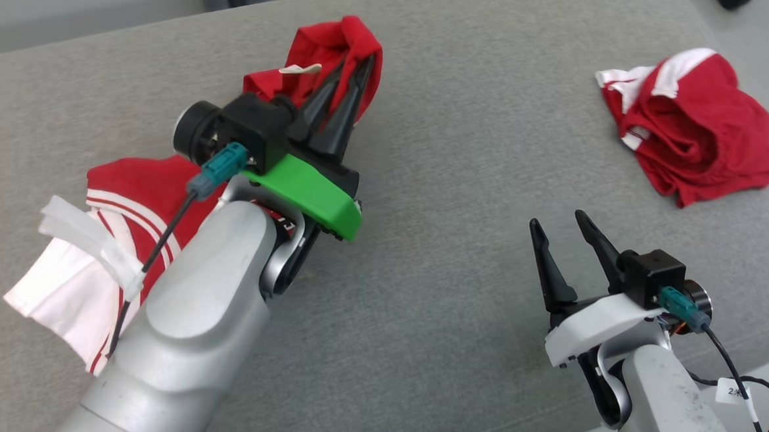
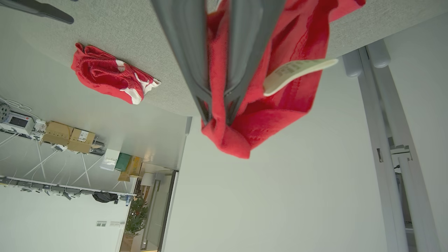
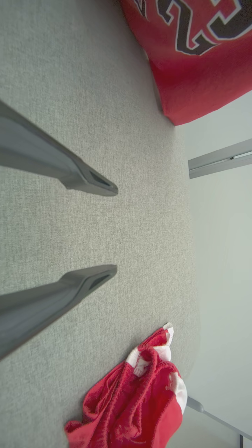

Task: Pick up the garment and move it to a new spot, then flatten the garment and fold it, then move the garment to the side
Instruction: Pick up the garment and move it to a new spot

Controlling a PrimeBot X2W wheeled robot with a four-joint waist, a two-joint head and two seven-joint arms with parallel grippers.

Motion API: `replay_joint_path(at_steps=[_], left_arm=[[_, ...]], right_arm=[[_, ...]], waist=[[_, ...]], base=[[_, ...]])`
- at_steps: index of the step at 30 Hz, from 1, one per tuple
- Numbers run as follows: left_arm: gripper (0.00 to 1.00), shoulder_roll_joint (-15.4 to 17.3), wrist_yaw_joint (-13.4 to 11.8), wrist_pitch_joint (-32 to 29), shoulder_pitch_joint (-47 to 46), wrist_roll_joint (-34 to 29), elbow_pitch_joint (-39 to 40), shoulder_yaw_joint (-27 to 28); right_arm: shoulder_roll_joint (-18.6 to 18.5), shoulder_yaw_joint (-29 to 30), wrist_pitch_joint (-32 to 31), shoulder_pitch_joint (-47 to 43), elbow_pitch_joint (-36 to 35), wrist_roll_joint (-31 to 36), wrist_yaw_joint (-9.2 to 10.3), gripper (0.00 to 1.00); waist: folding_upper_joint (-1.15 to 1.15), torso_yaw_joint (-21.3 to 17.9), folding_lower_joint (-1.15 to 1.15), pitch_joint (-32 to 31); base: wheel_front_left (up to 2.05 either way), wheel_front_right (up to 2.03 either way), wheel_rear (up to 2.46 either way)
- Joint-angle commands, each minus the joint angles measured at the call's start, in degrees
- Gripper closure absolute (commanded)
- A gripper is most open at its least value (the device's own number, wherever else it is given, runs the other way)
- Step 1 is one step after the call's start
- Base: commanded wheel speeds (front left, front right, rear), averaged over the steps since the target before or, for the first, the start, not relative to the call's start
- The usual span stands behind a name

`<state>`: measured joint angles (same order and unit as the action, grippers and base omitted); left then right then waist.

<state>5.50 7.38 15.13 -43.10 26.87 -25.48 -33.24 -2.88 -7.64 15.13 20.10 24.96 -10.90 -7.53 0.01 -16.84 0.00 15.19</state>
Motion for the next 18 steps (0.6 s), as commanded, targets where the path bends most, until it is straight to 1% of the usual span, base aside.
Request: replay_joint_path(at_steps=[1,2,5,9,18], left_arm=[[0.05,-0.1,0.2,0.0,1.4,-0.8,-0.7,0.4],[0.00,-0.3,0.2,0.0,2.2,-1.2,-0.8,1.2],[0.00,-0.5,0.2,0.0,4.5,-2.3,-1.3,3.5],[0.00,-0.4,0.2,0.0,8.5,-4.0,-1.1,7.9],[0.00,-0.8,0.1,0.0,20.0,-8.6,0.8,20.8]], right_arm=[[-0.1,0.3,0.0,-0.9,-0.1,-0.2,0.09,0.00],[-0.1,0.5,0.0,-0.9,0.0,-0.2,0.09,0.00],[0.0,0.4,0.0,-0.9,0.0,-0.2,0.09,0.00],[-0.1,0.8,0.0,-1.2,0.2,0.3,0.09,0.00],[-0.2,2.1,0.0,-3.3,1.3,1.3,0.09,0.00]], waist=[[-0.01,-3.1,0.00,0.6],[-0.01,-2.7,0.00,0.4],[-0.01,-1.4,0.00,-0.2],[-0.01,1.4,0.00,-1.8],[-0.01,7.3,0.00,-6.8]], base=[[0.00,0.00,0.00],[0.00,0.00,0.00],[0.00,0.00,0.00],[0.00,0.00,0.00],[0.00,0.00,0.00]])
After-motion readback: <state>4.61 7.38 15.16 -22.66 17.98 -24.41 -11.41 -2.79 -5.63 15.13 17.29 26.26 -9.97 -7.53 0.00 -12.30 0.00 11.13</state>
